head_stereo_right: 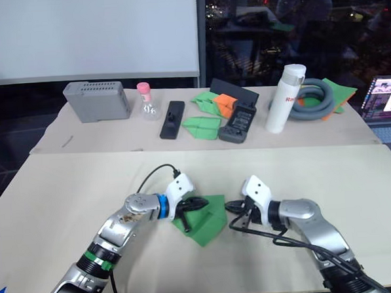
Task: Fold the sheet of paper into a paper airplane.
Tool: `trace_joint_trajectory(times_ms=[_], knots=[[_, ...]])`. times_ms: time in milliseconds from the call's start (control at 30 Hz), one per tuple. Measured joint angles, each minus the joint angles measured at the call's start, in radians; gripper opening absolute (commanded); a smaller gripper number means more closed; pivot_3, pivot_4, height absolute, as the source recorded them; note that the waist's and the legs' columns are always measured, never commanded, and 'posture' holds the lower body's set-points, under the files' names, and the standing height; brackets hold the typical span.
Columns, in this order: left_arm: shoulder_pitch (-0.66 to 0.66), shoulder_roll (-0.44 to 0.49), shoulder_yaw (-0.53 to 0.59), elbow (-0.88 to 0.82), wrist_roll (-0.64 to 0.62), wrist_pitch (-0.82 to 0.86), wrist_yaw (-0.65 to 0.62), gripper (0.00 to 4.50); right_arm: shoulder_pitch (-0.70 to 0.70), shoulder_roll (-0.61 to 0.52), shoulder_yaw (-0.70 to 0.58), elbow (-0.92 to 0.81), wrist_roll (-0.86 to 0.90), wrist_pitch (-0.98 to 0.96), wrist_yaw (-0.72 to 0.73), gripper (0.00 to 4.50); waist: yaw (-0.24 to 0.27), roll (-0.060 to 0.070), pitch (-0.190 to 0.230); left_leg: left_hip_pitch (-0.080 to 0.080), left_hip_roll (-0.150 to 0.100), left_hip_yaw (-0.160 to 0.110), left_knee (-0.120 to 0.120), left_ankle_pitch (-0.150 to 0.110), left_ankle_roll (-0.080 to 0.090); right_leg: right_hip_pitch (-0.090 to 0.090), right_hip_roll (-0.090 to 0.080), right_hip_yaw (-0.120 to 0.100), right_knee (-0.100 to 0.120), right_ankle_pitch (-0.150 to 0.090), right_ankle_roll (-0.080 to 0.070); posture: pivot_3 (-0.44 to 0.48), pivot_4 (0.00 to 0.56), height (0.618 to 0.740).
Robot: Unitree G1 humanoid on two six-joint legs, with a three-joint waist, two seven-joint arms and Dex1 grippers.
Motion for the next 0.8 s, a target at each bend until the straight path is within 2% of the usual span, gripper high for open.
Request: trace_joint_trajectory(times_ms=[567, 800], knots=[[0.019, -0.003, -0.006, -0.024, 0.001, 0.002, 0.005, 0.03, -0.044, 0.119, 0.003, 0.041, 0.023, 0.044, -0.074, 0.00, -0.001, 0.000, 0.000, -0.001, 0.000, -0.001, -0.001, -0.001, 0.000, -0.001, -0.003, 0.000, -0.001, 0.000, 0.000, 0.000, 0.150, 0.740], [0.024, 0.002, 0.006, -0.034, -0.047, 0.034, -0.059, 0.03, -0.069, 0.146, 0.019, 0.074, 0.007, 0.044, -0.100, 0.00, -0.001, 0.001, 0.000, -0.002, 0.000, -0.001, -0.001, -0.001, 0.000, -0.002, -0.003, -0.001, -0.001, 0.000, 0.000, 0.000, 0.150, 0.740]])
